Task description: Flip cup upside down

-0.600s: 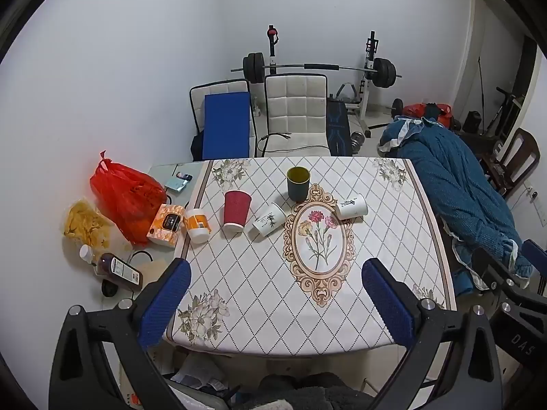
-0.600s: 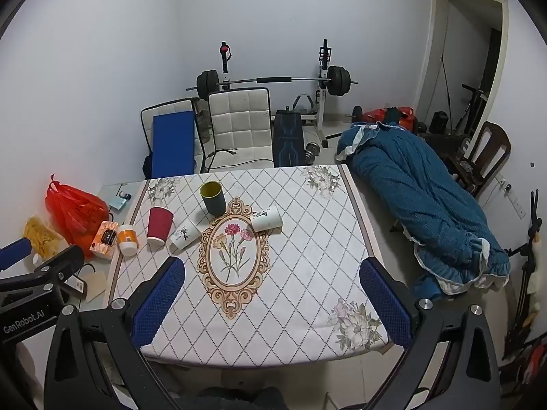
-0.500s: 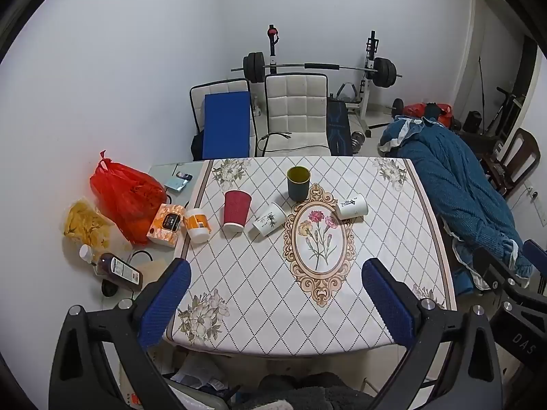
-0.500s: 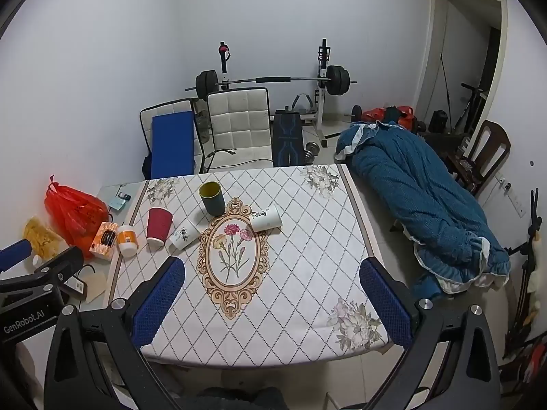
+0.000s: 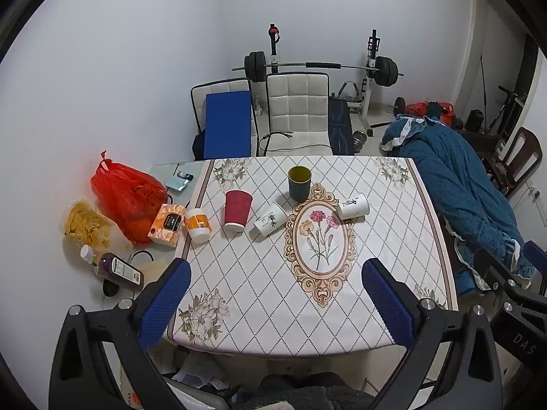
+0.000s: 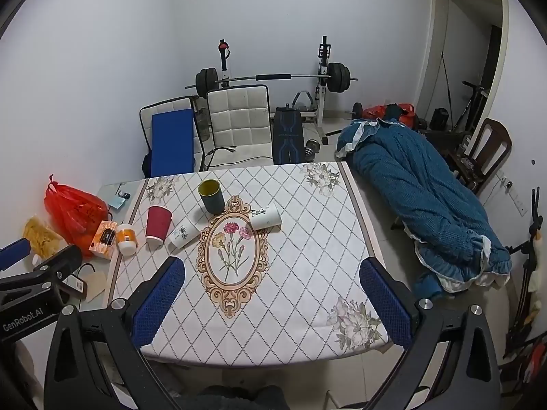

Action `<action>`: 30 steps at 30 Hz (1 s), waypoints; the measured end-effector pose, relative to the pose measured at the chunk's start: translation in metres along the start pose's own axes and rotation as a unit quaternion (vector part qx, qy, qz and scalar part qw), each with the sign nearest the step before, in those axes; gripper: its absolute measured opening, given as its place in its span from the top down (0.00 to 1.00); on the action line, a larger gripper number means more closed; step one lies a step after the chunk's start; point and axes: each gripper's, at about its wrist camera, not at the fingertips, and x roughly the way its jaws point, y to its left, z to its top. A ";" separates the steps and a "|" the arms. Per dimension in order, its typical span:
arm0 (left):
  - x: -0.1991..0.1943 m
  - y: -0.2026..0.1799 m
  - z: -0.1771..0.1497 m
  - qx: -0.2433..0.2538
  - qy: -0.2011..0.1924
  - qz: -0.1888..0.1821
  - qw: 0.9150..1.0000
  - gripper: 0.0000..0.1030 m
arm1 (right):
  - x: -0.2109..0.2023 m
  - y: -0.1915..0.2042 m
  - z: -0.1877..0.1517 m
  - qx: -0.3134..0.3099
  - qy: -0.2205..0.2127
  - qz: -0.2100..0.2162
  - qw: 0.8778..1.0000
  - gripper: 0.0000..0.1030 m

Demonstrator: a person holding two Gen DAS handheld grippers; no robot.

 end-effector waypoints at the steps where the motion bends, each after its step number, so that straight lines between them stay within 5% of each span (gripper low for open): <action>1: 0.000 0.000 0.000 0.000 0.001 -0.001 1.000 0.00 | 0.001 -0.001 -0.002 0.001 0.000 0.000 1.000 0.00; 30: 0.000 0.004 0.002 0.001 -0.003 0.003 1.000 0.00 | 0.001 -0.004 0.000 0.003 0.001 0.004 1.000 0.00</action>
